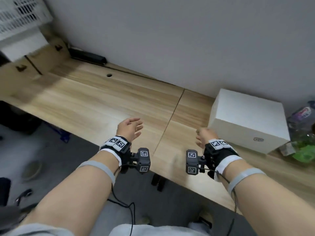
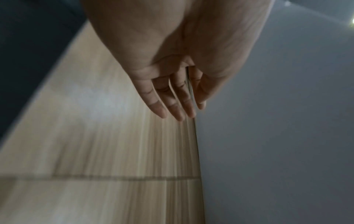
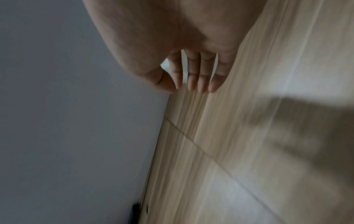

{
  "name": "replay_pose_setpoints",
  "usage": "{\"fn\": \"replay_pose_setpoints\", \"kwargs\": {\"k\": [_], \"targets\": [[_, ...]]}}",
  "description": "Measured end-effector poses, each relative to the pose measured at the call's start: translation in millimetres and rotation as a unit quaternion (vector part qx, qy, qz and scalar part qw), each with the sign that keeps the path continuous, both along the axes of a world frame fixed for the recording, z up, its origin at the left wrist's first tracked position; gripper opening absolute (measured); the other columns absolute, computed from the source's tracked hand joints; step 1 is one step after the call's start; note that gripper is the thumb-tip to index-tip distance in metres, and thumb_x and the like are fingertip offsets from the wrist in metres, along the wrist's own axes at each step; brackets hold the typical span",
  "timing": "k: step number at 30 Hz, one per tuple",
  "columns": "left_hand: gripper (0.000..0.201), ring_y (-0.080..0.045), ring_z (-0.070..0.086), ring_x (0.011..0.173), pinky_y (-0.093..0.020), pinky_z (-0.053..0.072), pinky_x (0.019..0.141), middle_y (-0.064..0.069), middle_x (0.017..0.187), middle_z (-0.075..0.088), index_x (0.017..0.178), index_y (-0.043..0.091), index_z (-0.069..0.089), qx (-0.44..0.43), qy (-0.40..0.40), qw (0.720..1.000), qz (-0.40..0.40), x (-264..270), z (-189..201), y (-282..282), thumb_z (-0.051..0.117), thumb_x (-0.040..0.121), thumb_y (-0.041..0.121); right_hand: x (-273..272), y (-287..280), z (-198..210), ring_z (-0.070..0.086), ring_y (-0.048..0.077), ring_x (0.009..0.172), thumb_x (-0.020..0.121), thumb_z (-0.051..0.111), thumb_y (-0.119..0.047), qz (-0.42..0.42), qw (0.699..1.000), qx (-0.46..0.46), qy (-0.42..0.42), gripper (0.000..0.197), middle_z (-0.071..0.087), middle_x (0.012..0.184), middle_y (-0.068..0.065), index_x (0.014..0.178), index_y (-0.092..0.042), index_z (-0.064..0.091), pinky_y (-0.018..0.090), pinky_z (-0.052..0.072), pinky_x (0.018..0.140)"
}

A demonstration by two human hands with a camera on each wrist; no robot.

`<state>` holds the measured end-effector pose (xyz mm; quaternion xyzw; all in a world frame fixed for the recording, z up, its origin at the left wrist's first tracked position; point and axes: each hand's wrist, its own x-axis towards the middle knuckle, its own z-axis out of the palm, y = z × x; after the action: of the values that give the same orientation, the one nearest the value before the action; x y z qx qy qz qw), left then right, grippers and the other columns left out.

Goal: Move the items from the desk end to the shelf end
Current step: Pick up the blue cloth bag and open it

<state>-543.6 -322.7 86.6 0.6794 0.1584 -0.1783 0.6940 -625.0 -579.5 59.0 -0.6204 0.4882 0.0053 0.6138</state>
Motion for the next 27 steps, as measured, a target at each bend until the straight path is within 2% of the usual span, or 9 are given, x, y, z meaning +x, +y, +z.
{"fn": "replay_pose_setpoints", "kwargs": {"k": [1, 4, 7, 11, 14, 19, 23, 25, 27], "targets": [[0.024, -0.023, 0.066, 0.099, -0.040, 0.051, 0.098, -0.011, 0.111, 0.067, 0.121, 0.007, 0.063, 0.003, -0.001, 1.000, 0.024, -1, 2, 28, 0.054, 0.099, 0.004, 8, 27, 4, 0.062, 0.023, 0.078, 0.087, 0.056, -0.011, 0.028, 0.999, 0.022, -0.005, 0.006, 0.064, 0.094, 0.012, 0.082, -0.013, 0.060, 0.039, 0.055, 0.079], [0.020, -0.018, 0.066, 0.089, -0.037, 0.053, 0.091, -0.009, 0.105, 0.067, 0.115, 0.009, 0.063, -0.002, -0.013, 0.995, 0.094, -11, 12, 106, 0.054, 0.098, 0.003, 29, 97, 16, 0.050, 0.016, 0.068, 0.093, 0.052, -0.007, 0.118, 0.991, 0.061, -0.017, 0.015, 0.053, 0.081, 0.006, 0.079, -0.012, 0.054, 0.031, 0.045, 0.065], [0.017, -0.019, 0.067, 0.093, -0.036, 0.054, 0.090, -0.009, 0.106, 0.068, 0.112, 0.009, 0.064, 0.000, -0.024, 0.987, 0.161, -35, 18, 163, 0.055, 0.098, 0.005, 37, 148, 23, 0.052, 0.015, 0.069, 0.095, 0.050, -0.011, 0.212, 0.975, 0.062, -0.025, 0.016, 0.052, 0.076, 0.002, 0.081, -0.015, 0.056, 0.029, 0.044, 0.065], [0.017, -0.021, 0.068, 0.098, -0.033, 0.055, 0.085, -0.009, 0.109, 0.071, 0.111, 0.012, 0.066, 0.005, -0.027, 0.974, 0.225, -83, 14, 203, 0.054, 0.099, 0.009, 32, 195, 26, 0.055, 0.017, 0.071, 0.094, 0.050, -0.013, 0.286, 0.955, 0.063, -0.032, 0.009, 0.055, 0.077, 0.003, 0.095, -0.013, 0.058, 0.029, 0.046, 0.064], [0.018, -0.020, 0.066, 0.094, -0.036, 0.053, 0.089, -0.006, 0.104, 0.070, 0.113, 0.012, 0.065, 0.015, -0.014, 0.969, 0.245, -122, 6, 215, 0.054, 0.099, 0.010, 16, 215, 20, 0.055, 0.017, 0.068, 0.095, 0.048, -0.012, 0.339, 0.937, 0.073, -0.033, 0.009, 0.054, 0.073, 0.002, 0.099, -0.012, 0.057, 0.029, 0.044, 0.063], [0.012, -0.015, 0.063, 0.083, -0.029, 0.051, 0.079, -0.004, 0.095, 0.067, 0.104, 0.015, 0.064, 0.026, 0.022, 0.972, 0.232, -168, -19, 203, 0.056, 0.098, 0.009, -27, 216, 1, 0.058, 0.021, 0.075, 0.096, 0.051, -0.011, 0.389, 0.918, 0.069, -0.023, 0.009, 0.058, 0.079, 0.005, 0.095, -0.010, 0.059, 0.032, 0.046, 0.071], [0.011, -0.018, 0.066, 0.087, -0.038, 0.053, 0.092, -0.003, 0.097, 0.068, 0.100, 0.019, 0.068, 0.028, 0.061, 0.982, 0.179, -183, -46, 179, 0.060, 0.096, 0.012, -48, 202, -20, 0.058, 0.020, 0.073, 0.093, 0.053, -0.012, 0.449, 0.894, -0.003, -0.008, 0.017, 0.061, 0.083, 0.008, 0.077, -0.015, 0.057, 0.032, 0.046, 0.067], [0.012, -0.017, 0.066, 0.088, -0.038, 0.053, 0.095, -0.003, 0.099, 0.068, 0.102, 0.020, 0.068, 0.033, 0.076, 0.986, 0.148, -181, -57, 168, 0.060, 0.096, 0.013, -49, 196, -27, 0.059, 0.019, 0.069, 0.090, 0.055, -0.013, 0.465, 0.884, -0.055, -0.003, 0.013, 0.063, 0.081, 0.008, 0.078, -0.015, 0.058, 0.030, 0.047, 0.063], [0.014, -0.017, 0.066, 0.089, -0.038, 0.053, 0.095, -0.003, 0.102, 0.069, 0.104, 0.021, 0.068, 0.043, 0.089, 0.988, 0.116, -173, -71, 159, 0.060, 0.095, 0.014, -46, 190, -35, 0.062, 0.019, 0.072, 0.085, 0.058, -0.017, 0.490, 0.859, -0.147, 0.004, 0.004, 0.066, 0.078, -0.001, 0.084, -0.019, 0.061, 0.027, 0.049, 0.063]]}}
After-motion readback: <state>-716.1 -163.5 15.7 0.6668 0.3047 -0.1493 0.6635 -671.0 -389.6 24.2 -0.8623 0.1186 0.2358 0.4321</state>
